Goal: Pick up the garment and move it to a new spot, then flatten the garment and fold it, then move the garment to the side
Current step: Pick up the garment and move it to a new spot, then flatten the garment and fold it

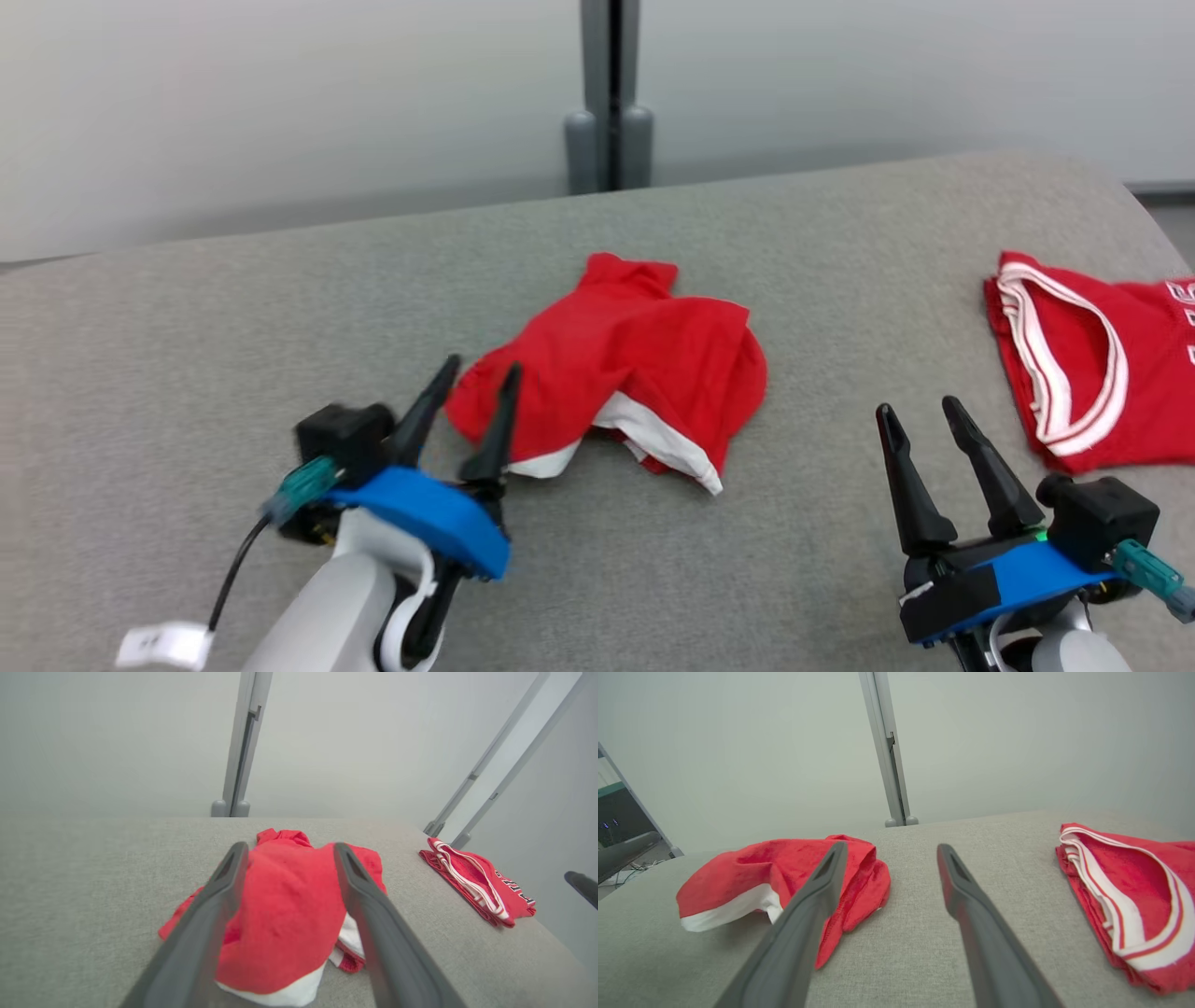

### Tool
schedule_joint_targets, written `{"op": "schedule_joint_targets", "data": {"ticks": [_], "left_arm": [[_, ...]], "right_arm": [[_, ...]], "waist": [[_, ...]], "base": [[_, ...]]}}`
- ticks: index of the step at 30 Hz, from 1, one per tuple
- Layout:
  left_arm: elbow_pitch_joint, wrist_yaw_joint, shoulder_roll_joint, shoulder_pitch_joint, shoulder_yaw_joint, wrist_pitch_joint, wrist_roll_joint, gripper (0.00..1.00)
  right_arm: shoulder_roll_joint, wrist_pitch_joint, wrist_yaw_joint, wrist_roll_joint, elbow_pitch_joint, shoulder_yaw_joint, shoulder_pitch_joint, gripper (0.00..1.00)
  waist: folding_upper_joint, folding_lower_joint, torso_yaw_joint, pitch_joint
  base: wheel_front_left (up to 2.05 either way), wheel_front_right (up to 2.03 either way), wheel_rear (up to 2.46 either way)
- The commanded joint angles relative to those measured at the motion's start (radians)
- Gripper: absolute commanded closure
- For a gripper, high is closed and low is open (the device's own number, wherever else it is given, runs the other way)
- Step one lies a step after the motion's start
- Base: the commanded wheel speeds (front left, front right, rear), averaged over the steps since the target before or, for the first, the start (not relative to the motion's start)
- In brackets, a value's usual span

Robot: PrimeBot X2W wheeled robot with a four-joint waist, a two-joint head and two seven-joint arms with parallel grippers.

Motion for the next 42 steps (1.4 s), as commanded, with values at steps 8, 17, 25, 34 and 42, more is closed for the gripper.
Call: {"op": "schedule_joint_targets", "data": {"ticks": [8, 17, 25, 34, 42], "left_arm": [[-0.081, 0.068, 0.079, 0.15, 0.103, -0.127, 0.053, 0.0], [-0.217, 0.12, 0.104, 0.336, 0.303, -0.134, 0.135, 0.0], [-0.207, 0.102, 0.091, 0.393, 0.372, -0.134, 0.158, 0.0], [-0.198, 0.082, 0.066, 0.38, 0.384, -0.134, 0.185, 0.0], [-0.212, 0.07, 0.053, 0.358, 0.397, -0.134, 0.203, 0.0]], "right_arm": [[-0.003, 0.027, 0.0, 0.005, -0.012, -0.006, 0.061, 0.0], [-0.005, 0.039, 0.0, -0.004, -0.013, -0.026, 0.095, 0.0], [0.011, 0.034, 0.0, -0.005, 0.011, -0.03, 0.111, 0.0], [0.016, 0.038, 0.0, -0.009, 0.009, -0.011, 0.089, 0.0], [0.024, 0.09, 0.0, -0.015, 0.071, 0.122, 0.005, 0.0]], "waist": [[0.0, -0.0001, 0.06, -0.062], [0.0, -0.0001, 0.064, -0.081], [0.0, -0.0001, 0.064, -0.075], [0.0, -0.0001, 0.072, -0.073], [0.0, -0.0001, 0.084, -0.042]], "base": [[0.0, 0.0, 0.0], [0.0, 0.0, 0.0], [0.0, 0.0, 0.0], [0.0, 0.0, 0.0], [0.0, 0.0, 0.0]]}}
